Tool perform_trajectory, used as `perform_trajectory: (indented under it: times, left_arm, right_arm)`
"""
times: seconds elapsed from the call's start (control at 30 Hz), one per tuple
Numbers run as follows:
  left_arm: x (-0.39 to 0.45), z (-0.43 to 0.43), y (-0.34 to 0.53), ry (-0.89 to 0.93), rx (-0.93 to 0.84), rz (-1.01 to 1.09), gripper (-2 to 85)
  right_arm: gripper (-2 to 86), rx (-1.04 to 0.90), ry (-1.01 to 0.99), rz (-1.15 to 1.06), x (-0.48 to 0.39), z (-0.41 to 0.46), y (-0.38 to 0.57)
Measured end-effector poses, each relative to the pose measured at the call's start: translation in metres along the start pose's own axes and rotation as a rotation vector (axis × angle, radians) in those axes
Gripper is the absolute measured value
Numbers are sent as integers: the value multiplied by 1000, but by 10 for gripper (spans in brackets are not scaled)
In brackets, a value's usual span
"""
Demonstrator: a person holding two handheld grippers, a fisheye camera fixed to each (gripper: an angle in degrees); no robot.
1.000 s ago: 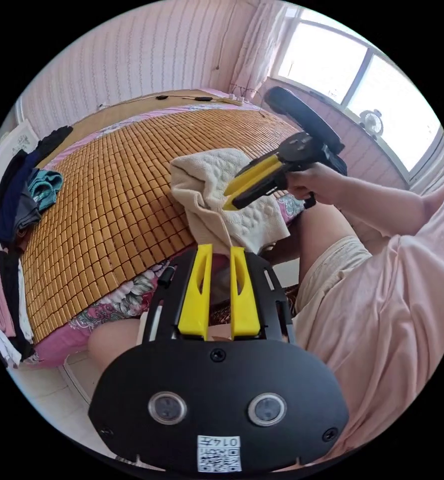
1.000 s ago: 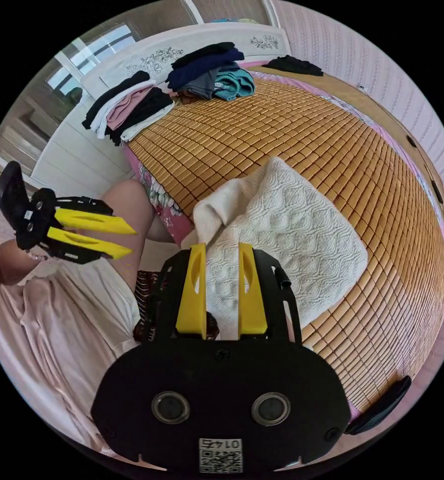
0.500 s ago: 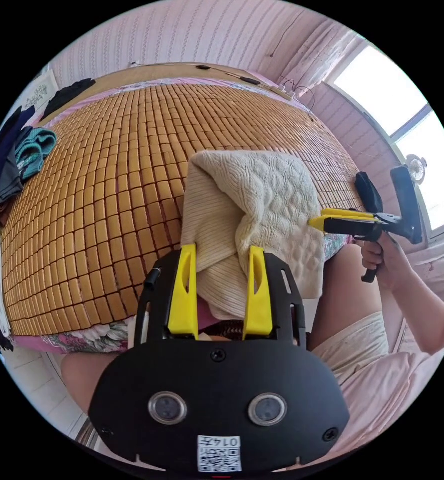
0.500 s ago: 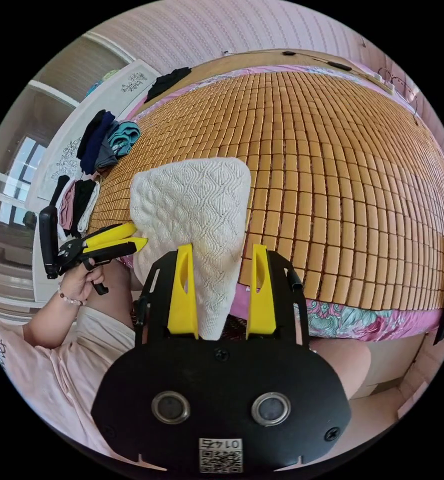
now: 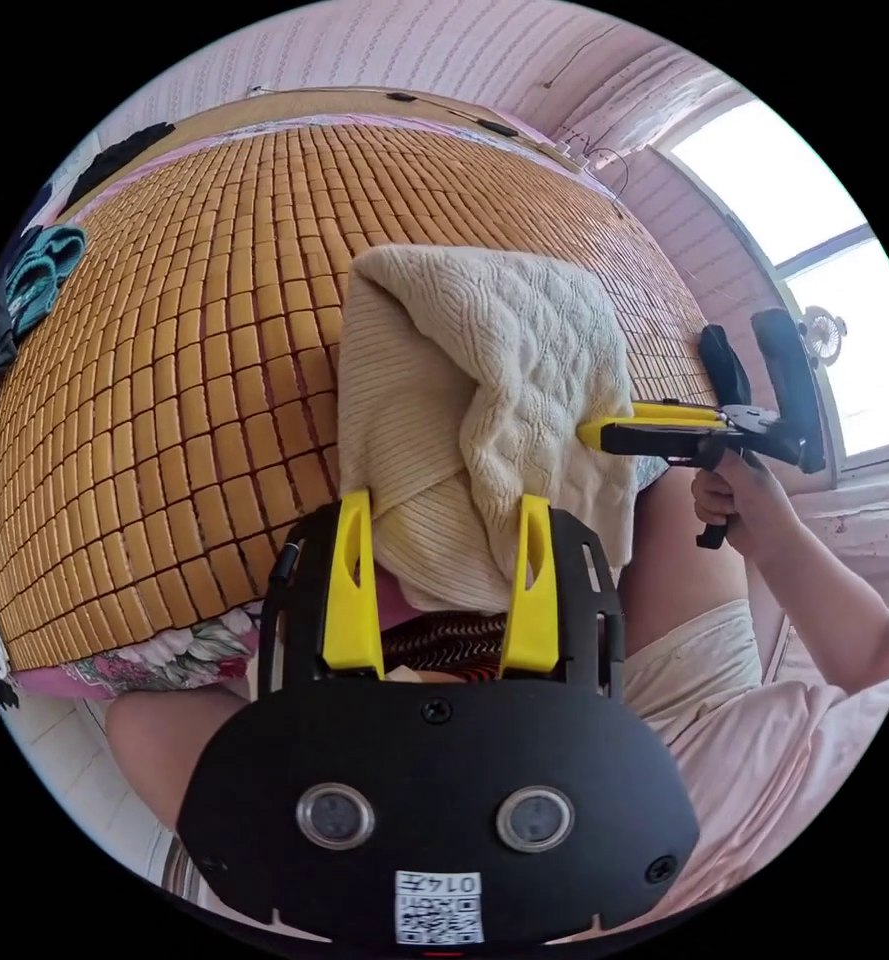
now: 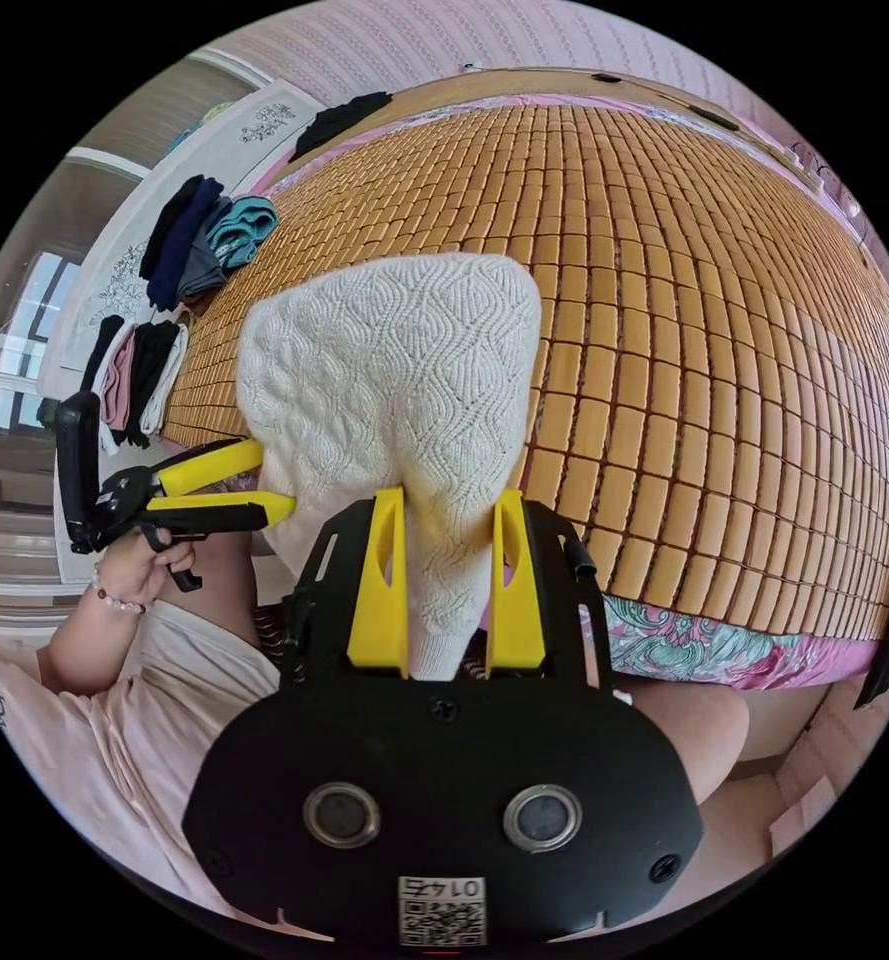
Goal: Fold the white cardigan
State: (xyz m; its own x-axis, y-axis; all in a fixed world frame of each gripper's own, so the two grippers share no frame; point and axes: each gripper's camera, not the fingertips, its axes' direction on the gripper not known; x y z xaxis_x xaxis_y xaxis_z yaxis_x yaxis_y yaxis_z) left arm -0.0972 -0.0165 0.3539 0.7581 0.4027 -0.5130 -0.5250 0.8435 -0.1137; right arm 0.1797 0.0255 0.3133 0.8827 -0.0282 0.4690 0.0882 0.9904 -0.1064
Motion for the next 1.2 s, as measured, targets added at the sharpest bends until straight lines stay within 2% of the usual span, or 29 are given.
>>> perform_trajectory:
  times: [0.17, 0.33, 0.57, 0.73, 0.97, 1.2]
  left_arm:
    - [9, 8, -17, 40, -22, 48, 142]
    - [-4, 8, -20, 152, 5, -49, 100]
    - [24, -2, -13, 138, 75, -64, 82]
    - [69, -16, -18, 115, 127, -16, 81]
    - [152, -28, -49, 82, 190, 118, 81]
    - [260, -24, -112, 196, 287, 154, 81]
  right_arm:
    - [97, 6, 7, -27, -15, -10, 5]
    - [66, 40, 112, -165, -57, -35, 19]
    - [59, 200, 231, -410, -131, -91, 61]
    - [58, 275, 278, -485, -148, -124, 88]
    - [58, 375, 268, -480, -107, -189, 123]
    - [57, 418, 264, -477, -25, -271, 130]
